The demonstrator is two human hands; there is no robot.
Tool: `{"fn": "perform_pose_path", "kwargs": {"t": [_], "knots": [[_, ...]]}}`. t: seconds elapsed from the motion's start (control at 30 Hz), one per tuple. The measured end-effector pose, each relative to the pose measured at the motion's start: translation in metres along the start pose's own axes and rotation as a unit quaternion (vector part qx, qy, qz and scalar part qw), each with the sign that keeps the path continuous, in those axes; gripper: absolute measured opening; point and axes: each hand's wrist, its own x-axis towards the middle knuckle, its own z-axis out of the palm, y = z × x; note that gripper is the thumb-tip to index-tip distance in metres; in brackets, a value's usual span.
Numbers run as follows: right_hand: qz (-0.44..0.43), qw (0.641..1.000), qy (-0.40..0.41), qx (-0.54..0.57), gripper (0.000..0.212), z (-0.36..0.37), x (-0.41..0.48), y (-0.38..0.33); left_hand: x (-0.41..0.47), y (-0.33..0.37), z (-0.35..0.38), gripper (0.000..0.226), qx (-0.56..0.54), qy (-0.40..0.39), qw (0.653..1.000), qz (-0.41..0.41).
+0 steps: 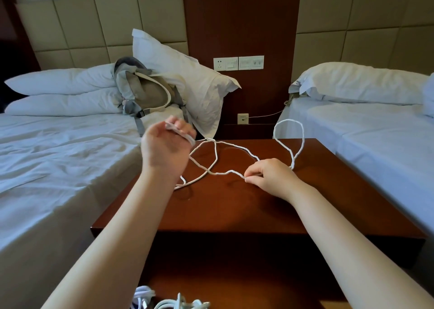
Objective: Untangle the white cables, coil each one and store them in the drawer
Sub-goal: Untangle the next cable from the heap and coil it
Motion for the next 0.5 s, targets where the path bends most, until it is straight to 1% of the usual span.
{"fn": "perform_pose_path", "kwargs": {"t": [0.07,0.13,0.17,0.2,0.23,0.27,0.33,0.37,0.43,0.5], "knots": [[-0.001,1.000,0.003,0.010,0.014,-0.001,0.000,-0.001,0.007,0.008,-0.006,0.019,-0.011,0.077,0.996,0.047],[-0.023,0.999,0.024,0.019,0.011,0.000,0.000,-0.001,0.012,0.007,-0.016,0.025,0.034,0.136,0.986,0.085],[-0.033,0.998,0.036,0.028,0.010,0.000,0.000,-0.001,0.014,0.004,-0.021,0.026,0.094,0.152,0.978,0.110],[-0.042,0.997,0.051,0.038,0.010,0.001,0.001,-0.001,0.013,0.000,-0.025,0.028,0.176,0.162,0.962,0.131],[-0.052,0.995,0.070,0.040,0.011,0.002,0.001,-0.001,0.012,-0.005,-0.030,0.031,0.280,0.168,0.934,0.145],[-0.067,0.993,0.097,0.028,0.013,0.003,0.001,0.000,0.011,-0.010,-0.033,0.034,0.396,0.170,0.890,0.151],[-0.107,0.977,0.182,-0.030,0.017,0.004,0.002,0.001,0.007,-0.020,-0.038,0.038,0.608,0.148,0.766,0.146],[-0.127,0.963,0.229,-0.064,0.018,0.004,0.003,0.001,0.004,-0.025,-0.039,0.039,0.678,0.133,0.710,0.134],[-0.150,0.930,0.313,-0.123,0.014,0.003,0.003,0.000,0.000,-0.032,-0.037,0.037,0.764,0.093,0.630,0.105],[-0.151,0.900,0.371,-0.171,0.007,0.001,0.003,-0.002,-0.002,-0.040,-0.034,0.036,0.832,0.049,0.548,0.073]]}}
